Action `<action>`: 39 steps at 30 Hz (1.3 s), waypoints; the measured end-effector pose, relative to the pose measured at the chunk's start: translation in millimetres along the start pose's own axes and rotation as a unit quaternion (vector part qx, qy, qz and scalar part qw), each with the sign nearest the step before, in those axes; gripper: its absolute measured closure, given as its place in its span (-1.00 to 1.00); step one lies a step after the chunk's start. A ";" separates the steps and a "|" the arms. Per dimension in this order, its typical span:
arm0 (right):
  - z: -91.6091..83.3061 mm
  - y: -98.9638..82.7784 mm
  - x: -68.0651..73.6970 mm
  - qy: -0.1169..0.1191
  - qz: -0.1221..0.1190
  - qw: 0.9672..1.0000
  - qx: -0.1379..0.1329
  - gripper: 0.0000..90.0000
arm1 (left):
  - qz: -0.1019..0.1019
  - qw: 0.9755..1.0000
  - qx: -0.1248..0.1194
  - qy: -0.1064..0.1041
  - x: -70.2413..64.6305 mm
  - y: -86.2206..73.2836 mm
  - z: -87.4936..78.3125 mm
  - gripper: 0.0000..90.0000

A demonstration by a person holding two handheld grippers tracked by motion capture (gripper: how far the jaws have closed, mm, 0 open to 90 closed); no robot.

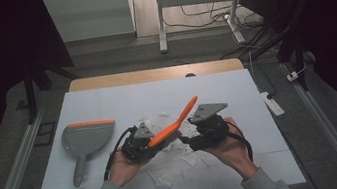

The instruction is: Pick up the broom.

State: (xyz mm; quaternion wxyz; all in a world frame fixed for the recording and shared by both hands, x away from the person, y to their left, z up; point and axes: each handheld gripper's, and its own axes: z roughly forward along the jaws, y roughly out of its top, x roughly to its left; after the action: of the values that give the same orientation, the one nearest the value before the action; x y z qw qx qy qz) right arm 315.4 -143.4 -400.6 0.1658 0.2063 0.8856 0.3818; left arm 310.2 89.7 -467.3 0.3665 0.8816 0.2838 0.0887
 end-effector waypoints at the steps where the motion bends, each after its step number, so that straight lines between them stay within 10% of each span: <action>1: 2.3 7.3 0.2 -0.001 -0.026 1.000 0.009 -0.26 | 0.016 1.000 0.009 -0.006 -2.1 6.2 -0.9 0.76; 8: 14.0 18.0 -4.4 0.026 -0.074 0.994 0.071 -0.23 | 0.061 0.997 0.040 -0.021 -5.4 17.3 1.5 0.76; 15: 33.2 8.1 -6.1 0.055 -0.118 0.980 0.149 0.00 | 0.098 0.993 0.057 -0.035 -11.5 23.4 5.1 0.76; 28: 22.0 -11.8 -1.0 0.086 -0.185 0.966 0.158 0.49 | 0.123 0.986 0.064 -0.092 -13.4 32.8 9.1 0.69; 32: 19.0 -17.2 -1.5 0.088 -0.185 0.967 0.151 0.54 | 0.116 0.990 0.053 -0.068 -14.1 34.9 8.1 0.60; 39: 10.7 -25.8 -13.2 0.089 -0.130 0.980 0.119 0.55 | 0.086 0.996 0.016 -0.005 -15.7 33.6 -6.4 -0.16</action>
State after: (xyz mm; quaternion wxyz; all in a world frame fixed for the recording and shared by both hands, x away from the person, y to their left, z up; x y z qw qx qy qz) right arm 325.4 -159.5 -425.0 0.1092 0.0729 0.9551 0.2657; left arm 309.7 65.5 -438.5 0.3445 0.9091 0.2062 0.1107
